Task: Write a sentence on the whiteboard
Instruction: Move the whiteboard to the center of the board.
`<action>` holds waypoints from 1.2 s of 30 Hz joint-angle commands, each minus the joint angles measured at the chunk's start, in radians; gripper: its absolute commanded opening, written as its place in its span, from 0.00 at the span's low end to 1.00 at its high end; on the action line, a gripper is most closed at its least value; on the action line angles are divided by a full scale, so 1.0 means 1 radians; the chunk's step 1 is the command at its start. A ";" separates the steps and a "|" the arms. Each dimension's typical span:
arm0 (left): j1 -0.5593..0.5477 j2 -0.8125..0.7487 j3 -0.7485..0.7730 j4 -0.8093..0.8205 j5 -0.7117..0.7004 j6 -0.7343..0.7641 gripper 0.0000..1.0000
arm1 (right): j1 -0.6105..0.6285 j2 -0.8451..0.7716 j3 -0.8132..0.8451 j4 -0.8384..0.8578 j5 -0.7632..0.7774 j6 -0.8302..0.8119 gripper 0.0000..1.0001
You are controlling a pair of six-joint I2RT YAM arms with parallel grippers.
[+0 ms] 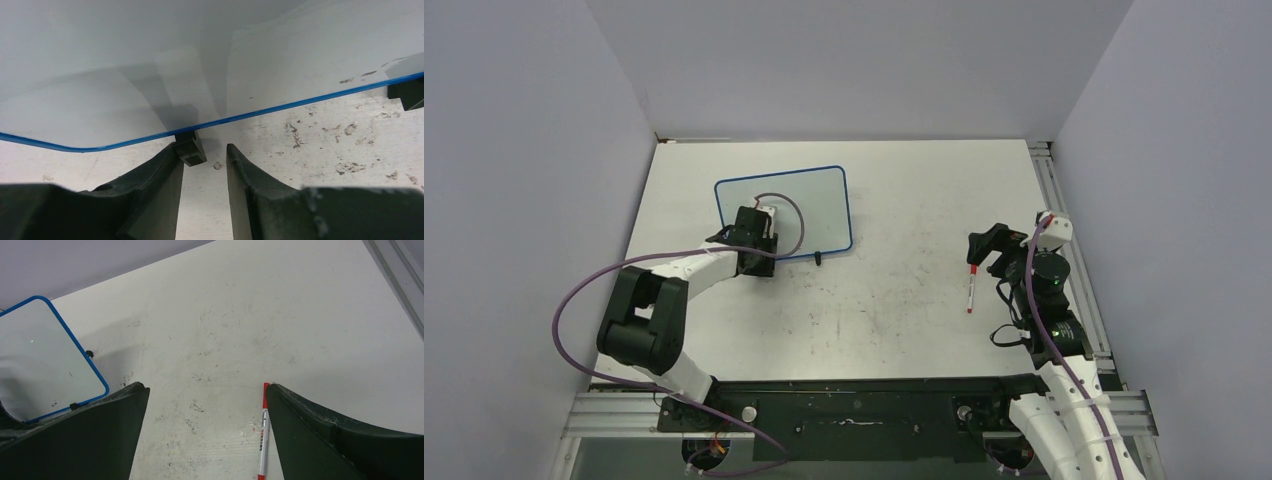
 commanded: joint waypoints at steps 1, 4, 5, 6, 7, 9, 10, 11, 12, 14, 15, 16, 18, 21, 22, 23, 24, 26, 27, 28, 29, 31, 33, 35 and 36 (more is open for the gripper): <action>-0.018 -0.014 0.015 -0.016 0.051 -0.013 0.37 | -0.004 0.000 -0.005 0.028 0.019 -0.014 0.90; -0.018 -0.029 0.010 -0.016 0.031 -0.029 0.39 | -0.005 0.000 -0.005 0.027 0.019 -0.014 0.90; -0.018 -0.033 0.011 -0.018 0.017 -0.042 0.40 | -0.004 -0.002 -0.006 0.027 0.019 -0.014 0.90; -0.018 -0.035 0.015 -0.025 0.008 -0.056 0.40 | -0.005 -0.003 -0.006 0.027 0.019 -0.014 0.90; -0.018 -0.037 0.019 -0.031 0.000 -0.070 0.40 | -0.005 -0.003 -0.006 0.027 0.019 -0.014 0.90; -0.018 -0.041 0.026 -0.044 -0.021 -0.105 0.40 | -0.006 -0.003 -0.006 0.026 0.019 -0.015 0.90; -0.018 -0.042 0.029 -0.048 -0.034 -0.123 0.40 | -0.004 -0.002 -0.005 0.026 0.019 -0.014 0.90; -0.018 -0.043 0.030 -0.051 -0.048 -0.140 0.40 | -0.005 -0.001 -0.007 0.028 0.019 -0.014 0.90; -0.018 -0.043 0.032 -0.053 -0.059 -0.160 0.40 | -0.004 0.000 -0.006 0.028 0.019 -0.014 0.90; -0.018 -0.042 0.033 -0.054 -0.064 -0.191 0.39 | -0.005 0.001 -0.007 0.029 0.019 -0.014 0.90; -0.018 -0.041 0.034 -0.055 -0.066 -0.206 0.39 | -0.005 0.001 -0.007 0.029 0.019 -0.016 0.90; -0.018 -0.042 0.034 -0.051 -0.071 -0.220 0.38 | -0.005 0.001 -0.007 0.028 0.019 -0.015 0.90; -0.017 -0.048 0.029 -0.035 -0.086 -0.241 0.37 | -0.006 0.003 -0.008 0.031 0.019 -0.016 0.90; -0.017 -0.061 0.025 -0.012 -0.104 -0.254 0.37 | -0.005 0.007 -0.008 0.033 0.019 -0.016 0.90; -0.016 -0.067 0.023 -0.006 -0.115 -0.260 0.36 | -0.006 0.009 -0.007 0.033 0.019 -0.016 0.90; -0.014 -0.072 0.019 0.001 -0.127 -0.264 0.36 | -0.005 0.009 -0.008 0.033 0.019 -0.015 0.90; -0.012 -0.077 0.013 0.011 -0.137 -0.268 0.36 | -0.006 0.009 -0.009 0.033 0.019 -0.015 0.90; -0.003 -0.084 0.007 0.025 -0.146 -0.275 0.36 | -0.005 0.009 -0.009 0.034 0.019 -0.017 0.90; 0.002 -0.084 0.007 0.032 -0.145 -0.277 0.36 | -0.005 0.009 -0.009 0.033 0.019 -0.016 0.90; 0.006 -0.084 0.007 0.035 -0.142 -0.279 0.36 | -0.005 0.008 -0.009 0.034 0.019 -0.018 0.90; 0.010 -0.083 0.008 0.039 -0.136 -0.280 0.36 | -0.005 0.009 -0.009 0.034 0.019 -0.016 0.90; 0.016 -0.079 0.008 0.051 -0.126 -0.284 0.36 | -0.005 0.010 -0.010 0.034 0.019 -0.017 0.90; 0.021 -0.069 0.006 0.063 -0.115 -0.294 0.36 | -0.005 0.010 -0.010 0.034 0.019 -0.017 0.90; 0.022 -0.059 0.008 0.067 -0.111 -0.302 0.35 | -0.005 0.010 -0.010 0.034 0.019 -0.017 0.90; 0.021 -0.054 0.010 0.069 -0.108 -0.304 0.34 | -0.005 0.010 -0.010 0.033 0.019 -0.017 0.90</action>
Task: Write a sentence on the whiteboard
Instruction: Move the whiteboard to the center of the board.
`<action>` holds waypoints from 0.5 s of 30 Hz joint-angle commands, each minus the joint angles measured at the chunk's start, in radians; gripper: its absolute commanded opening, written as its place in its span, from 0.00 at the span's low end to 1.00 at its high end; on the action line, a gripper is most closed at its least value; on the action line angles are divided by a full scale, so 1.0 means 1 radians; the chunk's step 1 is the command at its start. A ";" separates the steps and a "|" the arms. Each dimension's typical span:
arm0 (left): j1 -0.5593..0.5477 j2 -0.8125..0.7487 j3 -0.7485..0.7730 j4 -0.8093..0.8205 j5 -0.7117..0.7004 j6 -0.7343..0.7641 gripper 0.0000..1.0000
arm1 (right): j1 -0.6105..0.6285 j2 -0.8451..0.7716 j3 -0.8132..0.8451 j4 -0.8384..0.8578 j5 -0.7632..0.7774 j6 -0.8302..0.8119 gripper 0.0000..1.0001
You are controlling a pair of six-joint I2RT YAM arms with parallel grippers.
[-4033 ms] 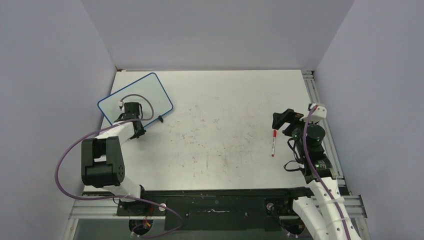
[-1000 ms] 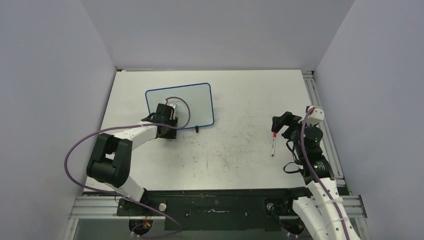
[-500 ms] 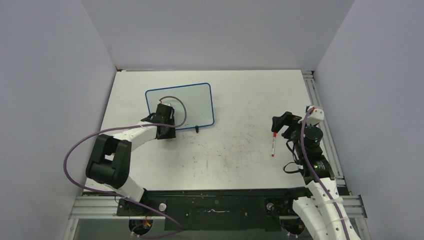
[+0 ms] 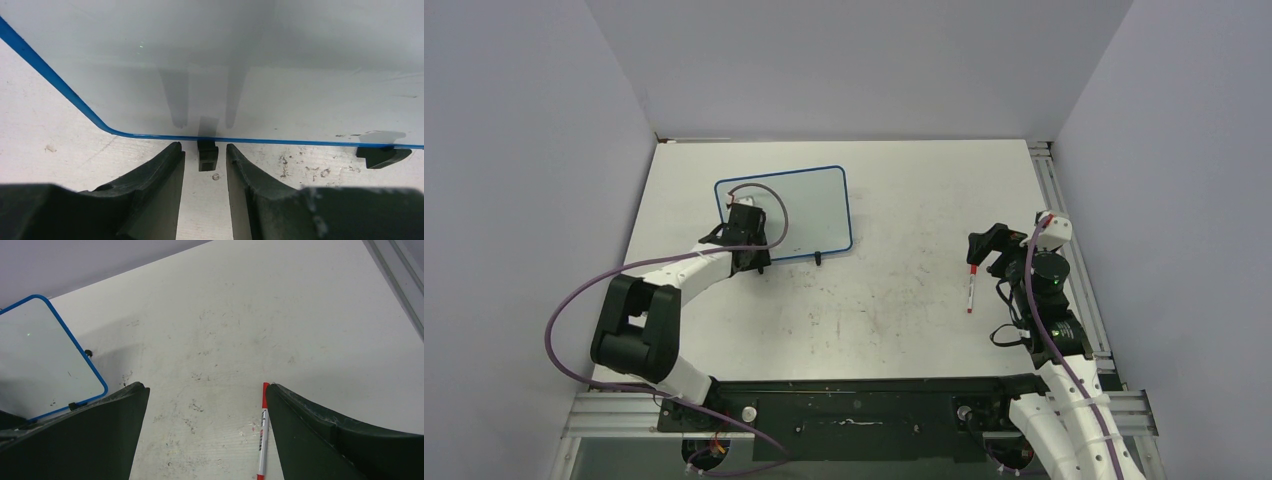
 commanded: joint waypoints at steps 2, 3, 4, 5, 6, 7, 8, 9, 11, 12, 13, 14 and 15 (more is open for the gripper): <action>0.007 0.001 0.010 0.065 0.007 -0.033 0.33 | -0.004 0.004 -0.010 0.033 0.019 -0.014 0.90; 0.007 0.003 0.008 0.069 0.006 -0.033 0.32 | -0.005 0.004 -0.011 0.033 0.019 -0.014 0.90; 0.007 0.005 0.009 0.072 0.005 -0.033 0.31 | -0.005 0.004 -0.012 0.035 0.019 -0.014 0.90; 0.006 0.007 0.010 0.071 0.004 -0.035 0.30 | -0.005 0.005 -0.012 0.035 0.019 -0.013 0.90; 0.007 0.010 0.011 0.066 0.000 -0.037 0.28 | -0.005 0.007 -0.012 0.034 0.019 -0.013 0.90; 0.007 0.013 0.012 0.059 -0.006 -0.040 0.27 | -0.005 0.008 -0.011 0.034 0.020 -0.014 0.90; 0.007 0.016 0.013 0.055 -0.010 -0.043 0.27 | -0.005 0.008 -0.011 0.035 0.019 -0.013 0.90; 0.007 0.018 0.012 0.052 -0.014 -0.045 0.26 | -0.005 0.008 -0.012 0.034 0.019 -0.014 0.90; 0.007 0.019 0.010 0.052 -0.014 -0.051 0.26 | -0.005 0.007 -0.014 0.036 0.019 -0.014 0.90; 0.007 0.020 0.010 0.052 -0.014 -0.054 0.27 | -0.005 0.008 -0.014 0.037 0.019 -0.014 0.90; 0.007 0.023 0.010 0.051 -0.012 -0.057 0.26 | -0.005 0.008 -0.015 0.037 0.019 -0.013 0.90; 0.005 0.025 0.009 0.050 -0.010 -0.060 0.26 | -0.005 0.007 -0.014 0.037 0.019 -0.013 0.90; 0.005 0.027 0.007 0.051 -0.009 -0.062 0.26 | -0.006 0.008 -0.015 0.037 0.019 -0.013 0.90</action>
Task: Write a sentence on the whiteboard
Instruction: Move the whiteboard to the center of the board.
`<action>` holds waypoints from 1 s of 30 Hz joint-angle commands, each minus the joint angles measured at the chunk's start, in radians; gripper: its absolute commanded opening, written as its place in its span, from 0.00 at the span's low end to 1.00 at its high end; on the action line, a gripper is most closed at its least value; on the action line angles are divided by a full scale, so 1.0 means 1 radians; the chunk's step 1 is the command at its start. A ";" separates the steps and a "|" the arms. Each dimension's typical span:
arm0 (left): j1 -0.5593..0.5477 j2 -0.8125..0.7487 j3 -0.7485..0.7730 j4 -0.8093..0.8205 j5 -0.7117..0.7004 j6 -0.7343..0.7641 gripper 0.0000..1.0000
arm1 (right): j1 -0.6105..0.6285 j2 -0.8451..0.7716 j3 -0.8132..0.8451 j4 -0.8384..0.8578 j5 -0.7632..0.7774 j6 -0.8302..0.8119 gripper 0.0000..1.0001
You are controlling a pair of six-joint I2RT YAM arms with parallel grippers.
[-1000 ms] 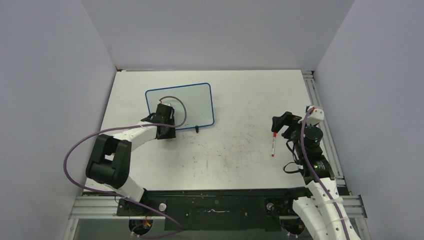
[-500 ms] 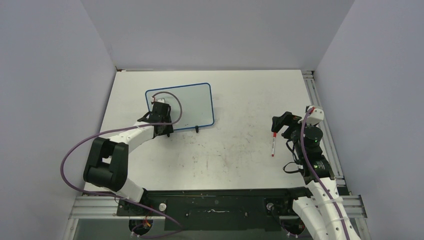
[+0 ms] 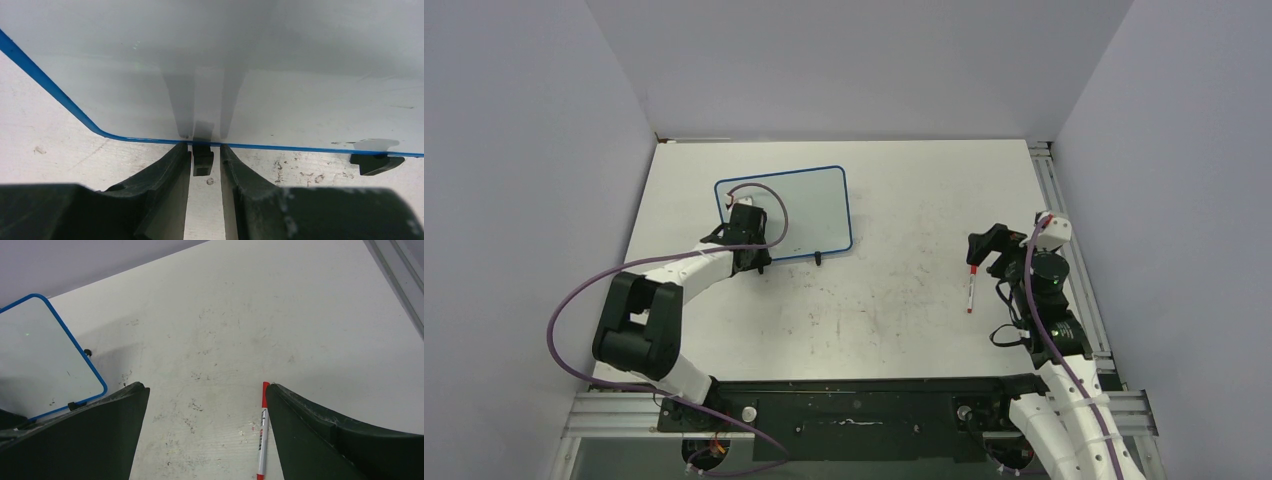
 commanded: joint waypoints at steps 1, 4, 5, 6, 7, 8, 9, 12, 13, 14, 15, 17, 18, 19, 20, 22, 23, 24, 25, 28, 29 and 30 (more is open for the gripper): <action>0.004 0.016 0.007 0.028 -0.009 -0.025 0.26 | -0.005 0.007 -0.012 0.038 0.019 -0.013 0.90; 0.004 0.017 0.007 0.023 -0.018 -0.027 0.26 | -0.006 0.006 -0.014 0.038 0.019 -0.013 0.90; 0.003 0.018 0.007 0.021 -0.021 -0.028 0.25 | -0.004 0.007 -0.014 0.037 0.019 -0.014 0.90; 0.004 0.020 0.006 0.022 -0.022 -0.028 0.25 | -0.005 0.007 -0.014 0.037 0.019 -0.013 0.90; 0.004 0.023 0.007 0.020 -0.022 -0.029 0.23 | -0.005 0.006 -0.014 0.037 0.019 -0.014 0.90; 0.003 0.024 0.007 0.018 -0.024 -0.029 0.21 | -0.005 0.005 -0.014 0.037 0.019 -0.014 0.90; 0.003 0.025 0.007 0.019 -0.024 -0.029 0.18 | -0.005 0.005 -0.014 0.037 0.019 -0.014 0.90; -0.001 0.030 0.010 0.018 -0.036 -0.024 0.13 | -0.005 0.004 -0.014 0.037 0.019 -0.014 0.90; -0.003 0.031 0.011 0.012 -0.042 -0.025 0.11 | -0.005 0.003 -0.014 0.037 0.019 -0.013 0.90; -0.004 0.031 0.011 0.006 -0.049 -0.026 0.08 | -0.005 0.003 -0.014 0.037 0.019 -0.014 0.90; -0.008 0.029 0.009 0.001 -0.052 -0.029 0.06 | -0.005 0.003 -0.014 0.037 0.019 -0.013 0.90; -0.016 0.021 0.001 -0.003 -0.063 -0.037 0.02 | -0.005 0.001 -0.014 0.037 0.019 -0.013 0.90; -0.023 0.015 -0.003 -0.004 -0.071 -0.041 0.00 | -0.006 0.000 -0.014 0.037 0.019 -0.014 0.90; -0.030 0.009 -0.007 -0.007 -0.081 -0.045 0.00 | -0.005 -0.001 -0.015 0.037 0.019 -0.014 0.90; -0.036 0.005 -0.011 -0.011 -0.089 -0.052 0.00 | -0.005 -0.002 -0.016 0.037 0.019 -0.014 0.90; -0.045 -0.009 -0.020 -0.017 -0.099 -0.067 0.00 | -0.005 -0.004 -0.017 0.037 0.019 -0.014 0.90; -0.049 -0.017 -0.027 -0.019 -0.103 -0.077 0.00 | -0.006 -0.005 -0.017 0.037 0.019 -0.013 0.90; -0.054 -0.025 -0.036 -0.019 -0.108 -0.086 0.00 | -0.004 -0.005 -0.017 0.037 0.019 -0.014 0.90; -0.057 -0.036 -0.045 -0.019 -0.112 -0.096 0.00 | -0.005 -0.006 -0.017 0.037 0.019 -0.014 0.90; -0.067 -0.079 -0.081 -0.013 -0.121 -0.123 0.00 | -0.004 -0.008 -0.018 0.039 0.019 -0.013 0.90; -0.069 -0.093 -0.090 -0.012 -0.119 -0.128 0.00 | -0.004 -0.008 -0.019 0.038 0.019 -0.014 0.90; -0.070 -0.106 -0.097 -0.011 -0.117 -0.132 0.00 | -0.005 -0.009 -0.019 0.041 0.019 -0.014 0.90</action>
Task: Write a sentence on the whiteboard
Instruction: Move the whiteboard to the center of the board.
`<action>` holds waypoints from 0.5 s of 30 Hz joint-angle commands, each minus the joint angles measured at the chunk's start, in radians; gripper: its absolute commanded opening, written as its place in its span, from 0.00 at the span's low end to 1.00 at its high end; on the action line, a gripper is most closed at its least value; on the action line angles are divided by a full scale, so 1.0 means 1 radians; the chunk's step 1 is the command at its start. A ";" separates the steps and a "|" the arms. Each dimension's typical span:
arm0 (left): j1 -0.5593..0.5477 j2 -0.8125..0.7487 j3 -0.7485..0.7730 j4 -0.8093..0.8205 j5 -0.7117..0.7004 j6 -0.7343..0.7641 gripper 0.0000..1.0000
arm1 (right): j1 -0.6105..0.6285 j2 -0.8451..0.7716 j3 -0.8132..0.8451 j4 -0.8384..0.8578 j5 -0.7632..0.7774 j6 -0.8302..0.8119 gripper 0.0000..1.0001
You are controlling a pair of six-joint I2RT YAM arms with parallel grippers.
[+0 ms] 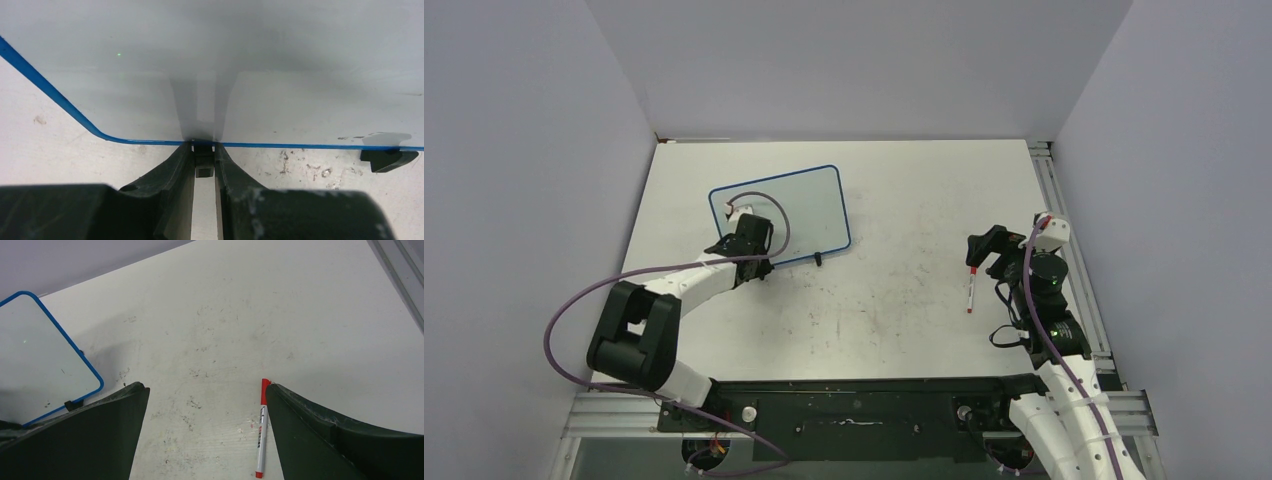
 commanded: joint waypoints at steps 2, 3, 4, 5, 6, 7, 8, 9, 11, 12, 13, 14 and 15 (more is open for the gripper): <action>-0.017 -0.089 -0.044 -0.033 -0.019 -0.052 0.00 | -0.005 -0.007 -0.006 0.041 0.019 -0.013 0.90; -0.020 -0.099 -0.045 -0.041 -0.019 -0.052 0.00 | -0.005 -0.007 -0.007 0.040 0.019 -0.012 0.90; -0.023 -0.109 -0.047 -0.047 -0.017 -0.055 0.00 | -0.005 -0.007 -0.008 0.040 0.019 -0.013 0.90; -0.026 -0.119 -0.050 -0.052 -0.015 -0.057 0.00 | -0.005 -0.006 -0.009 0.042 0.019 -0.013 0.90; -0.031 -0.129 -0.055 -0.055 -0.014 -0.059 0.00 | -0.005 -0.006 -0.009 0.041 0.019 -0.012 0.90; -0.034 -0.138 -0.061 -0.057 -0.012 -0.064 0.00 | -0.005 -0.005 -0.009 0.040 0.019 -0.012 0.90; -0.038 -0.145 -0.068 -0.059 -0.009 -0.066 0.00 | -0.005 -0.006 -0.009 0.040 0.019 -0.011 0.90; -0.042 -0.155 -0.073 -0.062 -0.008 -0.071 0.00 | -0.004 -0.005 -0.010 0.041 0.019 -0.012 0.90; -0.052 -0.166 -0.085 -0.066 -0.007 -0.081 0.00 | -0.005 -0.006 -0.011 0.041 0.019 -0.011 0.90; -0.058 -0.171 -0.092 -0.065 -0.007 -0.087 0.00 | -0.005 -0.007 -0.011 0.040 0.019 -0.011 0.90; -0.065 -0.177 -0.098 -0.063 -0.007 -0.091 0.00 | -0.006 -0.006 -0.011 0.040 0.019 -0.011 0.90; -0.073 -0.180 -0.103 -0.062 -0.008 -0.095 0.00 | -0.005 -0.006 -0.011 0.039 0.019 -0.012 0.90; -0.086 -0.182 -0.108 -0.061 -0.010 -0.100 0.00 | -0.005 -0.006 -0.010 0.039 0.019 -0.012 0.90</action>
